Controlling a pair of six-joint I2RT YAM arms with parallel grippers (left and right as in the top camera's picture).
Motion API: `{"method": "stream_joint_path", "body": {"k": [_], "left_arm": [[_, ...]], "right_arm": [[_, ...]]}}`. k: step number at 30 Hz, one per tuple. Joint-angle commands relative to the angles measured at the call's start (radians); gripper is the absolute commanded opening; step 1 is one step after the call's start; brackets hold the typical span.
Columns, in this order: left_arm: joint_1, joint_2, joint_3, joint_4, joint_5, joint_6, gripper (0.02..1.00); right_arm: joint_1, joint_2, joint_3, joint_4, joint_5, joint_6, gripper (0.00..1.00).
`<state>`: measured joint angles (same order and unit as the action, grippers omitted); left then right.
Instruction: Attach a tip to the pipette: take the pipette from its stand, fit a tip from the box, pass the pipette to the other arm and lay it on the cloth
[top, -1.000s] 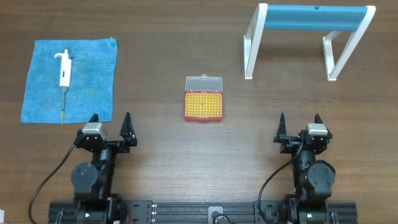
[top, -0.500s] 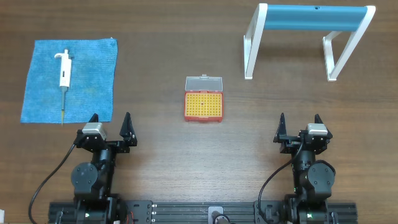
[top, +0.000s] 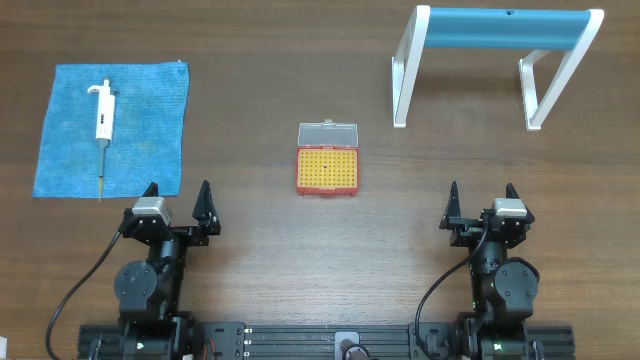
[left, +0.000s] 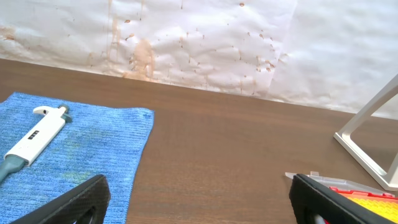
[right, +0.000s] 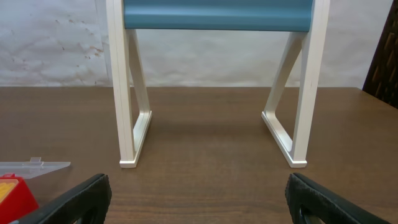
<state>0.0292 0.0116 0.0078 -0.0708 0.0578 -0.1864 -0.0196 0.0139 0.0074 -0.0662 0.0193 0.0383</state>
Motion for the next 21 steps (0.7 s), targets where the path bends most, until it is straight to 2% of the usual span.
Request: {"method": "stream_joint_path", "body": {"k": [1,21], "left_arm": [[-0.003,-0.008,-0.002,-0.004,0.018,0.012,0.93],[-0.003,-0.008,-0.002,-0.004,0.018,0.012,0.93]], "right_arm": [[-0.006,-0.011,-0.003,-0.006,-0.009,-0.017,0.908],[-0.006,-0.011,-0.003,-0.006,-0.009,-0.018,0.912]]}}
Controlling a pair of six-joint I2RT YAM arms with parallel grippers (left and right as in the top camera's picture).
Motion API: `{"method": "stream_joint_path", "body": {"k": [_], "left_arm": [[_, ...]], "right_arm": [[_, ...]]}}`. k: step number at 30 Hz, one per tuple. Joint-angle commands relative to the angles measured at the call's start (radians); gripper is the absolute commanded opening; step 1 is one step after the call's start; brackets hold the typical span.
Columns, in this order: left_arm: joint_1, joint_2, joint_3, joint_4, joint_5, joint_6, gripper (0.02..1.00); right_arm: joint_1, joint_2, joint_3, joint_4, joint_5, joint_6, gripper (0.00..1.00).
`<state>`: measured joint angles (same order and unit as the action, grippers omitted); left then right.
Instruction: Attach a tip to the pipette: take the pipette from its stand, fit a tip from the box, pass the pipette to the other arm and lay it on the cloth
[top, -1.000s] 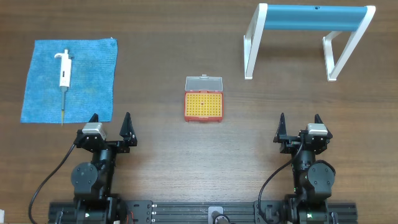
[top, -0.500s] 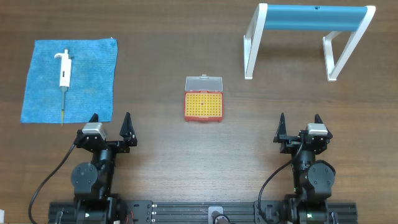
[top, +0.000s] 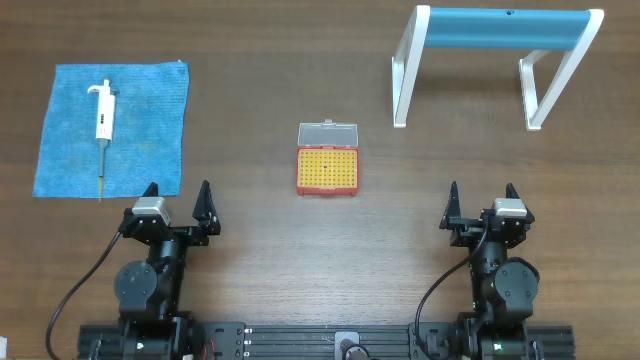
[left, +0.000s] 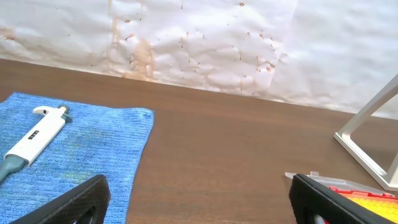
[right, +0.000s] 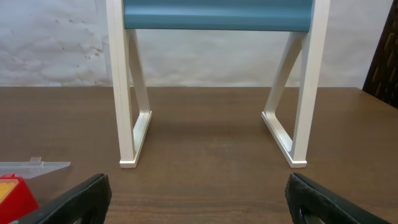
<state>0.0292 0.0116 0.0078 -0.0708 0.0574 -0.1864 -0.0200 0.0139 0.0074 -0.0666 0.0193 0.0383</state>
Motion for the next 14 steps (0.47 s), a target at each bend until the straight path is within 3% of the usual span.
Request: {"method": "stream_joint_path", "body": {"k": [1,14], "left_arm": [[-0.003,-0.008,-0.002,-0.004,0.018,0.012,0.932],[-0.003,-0.008,-0.002,-0.004,0.018,0.012,0.932]], "right_arm": [[-0.006,-0.011,-0.003,-0.005,-0.009,-0.018,0.906],[-0.006,-0.011,-0.003,-0.005,-0.009,-0.018,0.908]]}}
